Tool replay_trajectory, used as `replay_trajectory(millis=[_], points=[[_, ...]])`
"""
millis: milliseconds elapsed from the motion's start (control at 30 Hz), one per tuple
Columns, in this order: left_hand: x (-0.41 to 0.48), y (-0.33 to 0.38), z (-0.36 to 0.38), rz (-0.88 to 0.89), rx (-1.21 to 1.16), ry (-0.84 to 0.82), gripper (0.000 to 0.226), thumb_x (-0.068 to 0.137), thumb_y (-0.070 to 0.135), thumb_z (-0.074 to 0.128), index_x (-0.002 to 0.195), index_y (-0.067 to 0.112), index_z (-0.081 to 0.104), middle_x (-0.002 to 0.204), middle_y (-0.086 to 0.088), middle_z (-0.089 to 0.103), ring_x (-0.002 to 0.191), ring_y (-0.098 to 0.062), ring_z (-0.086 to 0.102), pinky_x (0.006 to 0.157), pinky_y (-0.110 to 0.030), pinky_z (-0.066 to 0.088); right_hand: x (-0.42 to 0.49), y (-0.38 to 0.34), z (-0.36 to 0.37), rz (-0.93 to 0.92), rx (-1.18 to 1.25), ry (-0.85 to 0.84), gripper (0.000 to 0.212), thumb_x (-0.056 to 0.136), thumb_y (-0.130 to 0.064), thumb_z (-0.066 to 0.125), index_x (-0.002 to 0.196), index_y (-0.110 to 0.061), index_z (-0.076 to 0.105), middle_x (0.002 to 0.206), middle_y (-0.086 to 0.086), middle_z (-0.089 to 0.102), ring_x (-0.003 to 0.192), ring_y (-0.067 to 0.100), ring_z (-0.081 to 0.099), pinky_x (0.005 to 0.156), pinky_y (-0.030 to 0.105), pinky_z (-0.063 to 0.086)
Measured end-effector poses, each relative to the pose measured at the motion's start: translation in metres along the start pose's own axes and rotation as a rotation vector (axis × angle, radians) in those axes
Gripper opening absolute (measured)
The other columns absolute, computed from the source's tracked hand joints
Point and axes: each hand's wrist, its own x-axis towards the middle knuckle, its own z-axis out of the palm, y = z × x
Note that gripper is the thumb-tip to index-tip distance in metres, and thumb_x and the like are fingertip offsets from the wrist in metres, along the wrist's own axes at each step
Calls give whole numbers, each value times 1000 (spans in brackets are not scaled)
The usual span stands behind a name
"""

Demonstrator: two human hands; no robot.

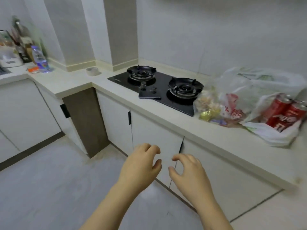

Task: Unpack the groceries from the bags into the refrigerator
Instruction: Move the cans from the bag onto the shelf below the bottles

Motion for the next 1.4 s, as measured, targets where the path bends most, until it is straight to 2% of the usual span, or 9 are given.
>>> replay_trajectory(millis=[300,433,633,867,1000,1100,1167,1267,1400], points=[[144,63,69,299,-87,-120,31,95,35,44,124,25,49,124,10,49,110,-9,45,79,-17,38,77,90,-58,254,-26,254,27,89,-30,53,115,-29,54,121,-14,50,113,8,41,92,23,38],[209,84,95,380,-136,-170,31,94,35,45,124,26,49,125,10,49,114,-11,43,87,-23,41,123,119,-78,337,-49,301,27,89,-30,54,116,-30,54,122,-14,50,115,10,41,93,24,38],[291,125,130,576,-187,-220,32,91,31,48,122,24,53,120,7,53,112,-15,47,82,-23,38,177,160,-109,445,-31,423,25,85,-29,58,110,-29,57,116,-12,54,111,12,44,91,27,40],[342,187,168,760,-206,-291,32,89,28,48,119,19,55,115,0,55,109,-21,50,79,-28,42,184,213,-145,588,-72,538,22,85,-25,59,106,-24,61,109,-8,58,106,15,49,87,29,43],[365,219,189,794,-214,-337,31,89,27,49,118,19,56,113,-1,55,107,-23,51,82,-34,47,186,247,-165,660,-35,585,23,85,-24,59,108,-23,60,111,-7,57,107,16,50,88,32,44],[376,243,203,805,-229,-346,30,89,27,49,118,20,56,114,0,54,107,-22,50,83,-36,47,188,271,-184,668,-39,615,21,85,-22,59,106,-23,61,102,-12,52,103,15,51,81,27,41],[384,261,213,807,-247,-330,28,89,26,50,114,18,57,112,-1,55,105,-22,51,83,-36,47,191,288,-196,657,-44,653,18,83,-18,60,101,-21,63,100,-11,52,99,16,53,80,29,44],[398,289,228,791,-275,-303,24,87,21,51,108,14,59,106,-3,55,100,-24,53,80,-38,48,201,314,-212,639,-32,706,23,78,-16,63,101,-18,64,108,-1,57,99,21,55,86,36,47],[416,321,249,729,-263,-243,35,85,19,51,119,13,55,118,-7,50,105,-27,49,83,-38,46,217,341,-231,649,-103,749,45,76,-13,64,120,-16,58,127,6,49,115,29,47,97,37,40]])
